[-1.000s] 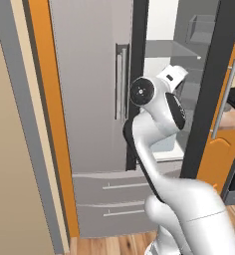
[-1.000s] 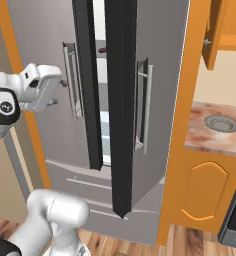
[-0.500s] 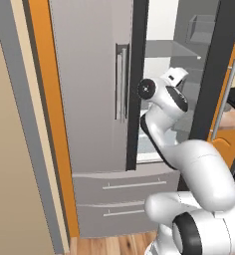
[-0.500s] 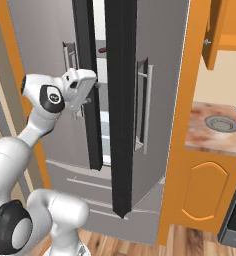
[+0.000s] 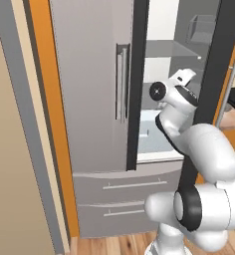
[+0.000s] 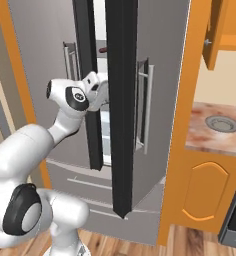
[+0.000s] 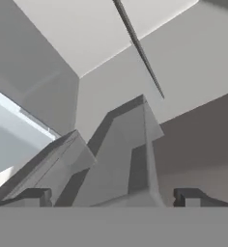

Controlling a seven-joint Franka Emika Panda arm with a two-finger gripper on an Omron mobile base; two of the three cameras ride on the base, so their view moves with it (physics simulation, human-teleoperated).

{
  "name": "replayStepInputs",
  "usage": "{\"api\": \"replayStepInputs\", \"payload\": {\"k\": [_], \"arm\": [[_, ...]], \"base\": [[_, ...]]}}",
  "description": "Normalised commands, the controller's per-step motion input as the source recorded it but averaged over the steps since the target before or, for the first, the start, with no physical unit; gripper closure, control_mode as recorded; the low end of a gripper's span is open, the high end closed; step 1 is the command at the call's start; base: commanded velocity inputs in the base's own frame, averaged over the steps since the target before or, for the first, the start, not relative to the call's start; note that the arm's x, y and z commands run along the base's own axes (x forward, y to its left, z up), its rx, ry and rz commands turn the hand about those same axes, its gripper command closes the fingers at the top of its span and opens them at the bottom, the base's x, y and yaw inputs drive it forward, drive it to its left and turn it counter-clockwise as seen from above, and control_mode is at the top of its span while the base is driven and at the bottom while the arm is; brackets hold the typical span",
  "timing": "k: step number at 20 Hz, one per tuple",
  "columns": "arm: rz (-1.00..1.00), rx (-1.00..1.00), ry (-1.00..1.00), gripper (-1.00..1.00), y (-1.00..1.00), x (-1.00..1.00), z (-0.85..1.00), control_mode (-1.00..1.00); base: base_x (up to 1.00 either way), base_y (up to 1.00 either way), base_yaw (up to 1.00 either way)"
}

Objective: Move the hot dog bun to the plate on the dining table and place the condiment next to that plate. Then navigate to the fridge and take the sausage and place it on the plate as well.

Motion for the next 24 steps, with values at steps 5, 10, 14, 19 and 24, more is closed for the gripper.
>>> {"api": "replayStepInputs", "payload": {"k": [5, 10, 14, 19, 24], "arm": [[-0.05, -0.05, -0.11, -1.00, -1.00, -0.66, 0.00, -1.00], [-0.10, -0.01, -0.07, -1.00, -1.00, -0.97, 0.00, -1.00], [-0.14, 0.00, -0.03, -1.00, -1.00, -1.00, 0.00, -1.00], [-0.04, 0.07, -0.08, -1.00, -0.05, -1.00, 0.34, -1.00], [0.00, 0.19, 0.07, -1.00, 1.00, -0.93, 0.73, -1.00]], "base": [[0.00, 0.00, 0.00], [0.00, 0.00, 0.00], [0.00, 0.00, 0.00], [0.00, 0.00, 0.00], [0.00, 0.00, 0.00]]}}
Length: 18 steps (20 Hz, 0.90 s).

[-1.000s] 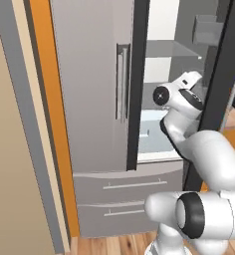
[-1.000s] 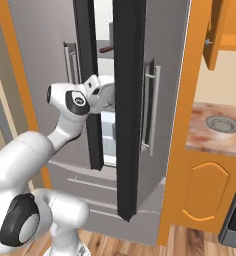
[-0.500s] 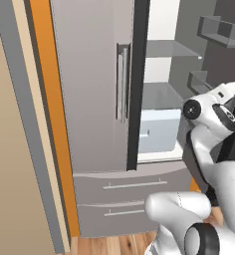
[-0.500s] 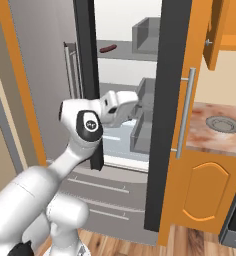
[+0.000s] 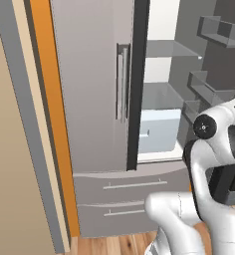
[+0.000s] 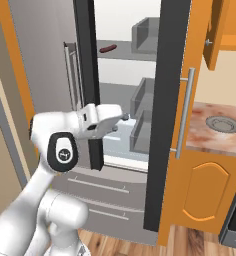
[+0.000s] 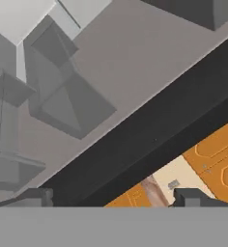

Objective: Move the hot dog bun to the plate on the dining table and place the condiment next to that plate. Then navigate to the fridge and take the sausage and place it on the plate as well.

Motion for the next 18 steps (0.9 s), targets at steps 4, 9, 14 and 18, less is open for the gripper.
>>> {"api": "replayStepInputs", "payload": {"k": [4, 9, 14, 18], "arm": [[0.00, 0.27, 0.24, -1.00, 1.00, -0.56, 0.71, -1.00], [0.03, 0.37, 0.27, -1.00, 1.00, -0.09, 0.65, -1.00], [0.12, 0.48, -0.01, -1.00, 1.00, 0.00, 0.04, -1.00], [0.10, 0.50, -0.22, -1.00, 1.00, 0.13, -0.43, -1.00]], "base": [[0.00, 0.00, 0.00], [0.00, 0.00, 0.00], [0.00, 0.00, 0.00], [0.00, 0.00, 0.00]]}}
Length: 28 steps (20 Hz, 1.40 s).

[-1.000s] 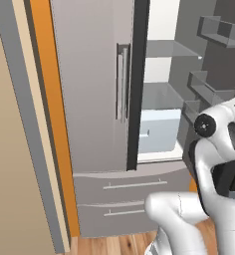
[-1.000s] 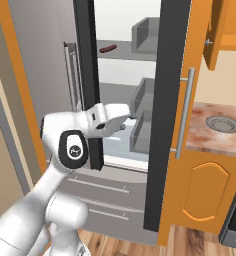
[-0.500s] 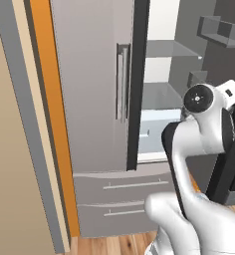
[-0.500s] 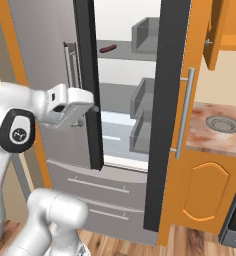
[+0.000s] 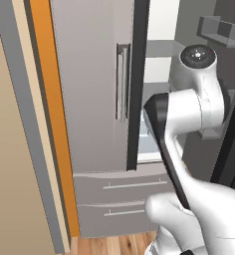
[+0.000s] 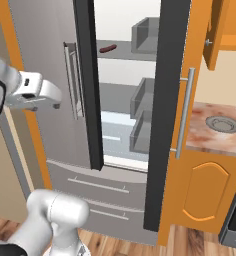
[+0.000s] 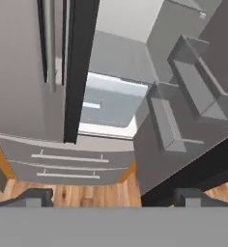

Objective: Move the hot dog bun to the plate on the dining table and place the condiment next to that plate. Then navigate to the fridge and take the sausage and place it on the plate as well.

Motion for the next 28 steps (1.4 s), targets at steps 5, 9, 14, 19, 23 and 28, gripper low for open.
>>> {"api": "replayStepInputs", "payload": {"k": [5, 9, 14, 19, 23, 28], "arm": [[0.05, 0.33, -0.23, -1.00, 0.84, 0.58, -0.44, -1.00], [0.01, 0.07, -0.17, -1.00, 0.42, 0.74, -0.48, -1.00], [-0.04, -0.11, -0.02, -1.00, -0.01, 0.89, -0.02, -1.00], [-0.01, -0.05, 0.00, -1.00, -0.01, 0.97, 0.00, -1.00], [0.00, 0.00, 0.00, -1.00, -0.03, 0.94, 0.00, -1.00], [0.00, 0.00, 0.00, -1.00, 0.08, 0.85, -0.10, -1.00]], "base": [[0.00, 0.00, 0.00], [0.00, 0.00, 0.00], [0.00, 0.00, 0.00], [0.00, 0.00, 0.00], [0.00, 0.00, 0.00], [0.00, 0.00, 0.00]]}}
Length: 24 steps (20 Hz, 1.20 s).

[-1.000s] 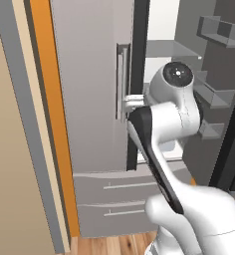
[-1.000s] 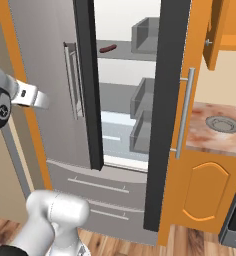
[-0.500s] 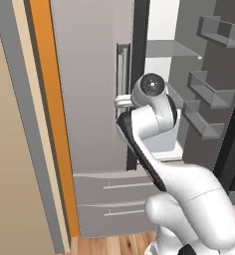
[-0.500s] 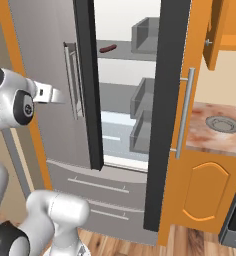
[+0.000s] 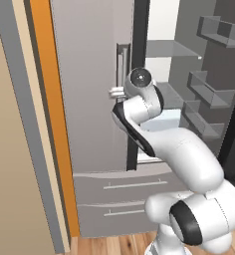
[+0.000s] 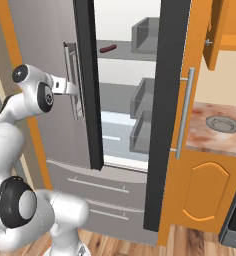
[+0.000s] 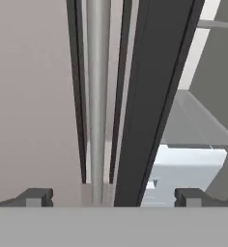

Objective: Move the hot dog bun to the plate on the dining table and place the condiment next to that plate. Then navigate to the fridge and take the sausage and place it on the plate as well.

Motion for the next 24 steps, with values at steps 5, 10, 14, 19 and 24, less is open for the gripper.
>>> {"api": "replayStepInputs", "payload": {"k": [5, 10, 14, 19, 24], "arm": [[0.00, 0.00, 0.00, -1.00, 0.02, 0.76, -0.18, -1.00], [0.00, 0.00, 0.00, -1.00, 0.00, 0.65, -0.16, -1.00], [0.00, 0.00, 0.00, -1.00, 0.02, 0.54, -0.21, -1.00], [0.00, 0.00, 0.00, 1.00, 0.12, 0.53, -0.24, -1.00], [0.00, 0.00, 0.00, 1.00, 0.35, 0.29, -0.13, -1.00]], "base": [[0.00, 0.00, 0.00], [0.00, 0.00, 0.00], [0.00, 0.00, 0.00], [0.00, 0.00, 0.00], [0.00, 0.00, 0.00]]}}
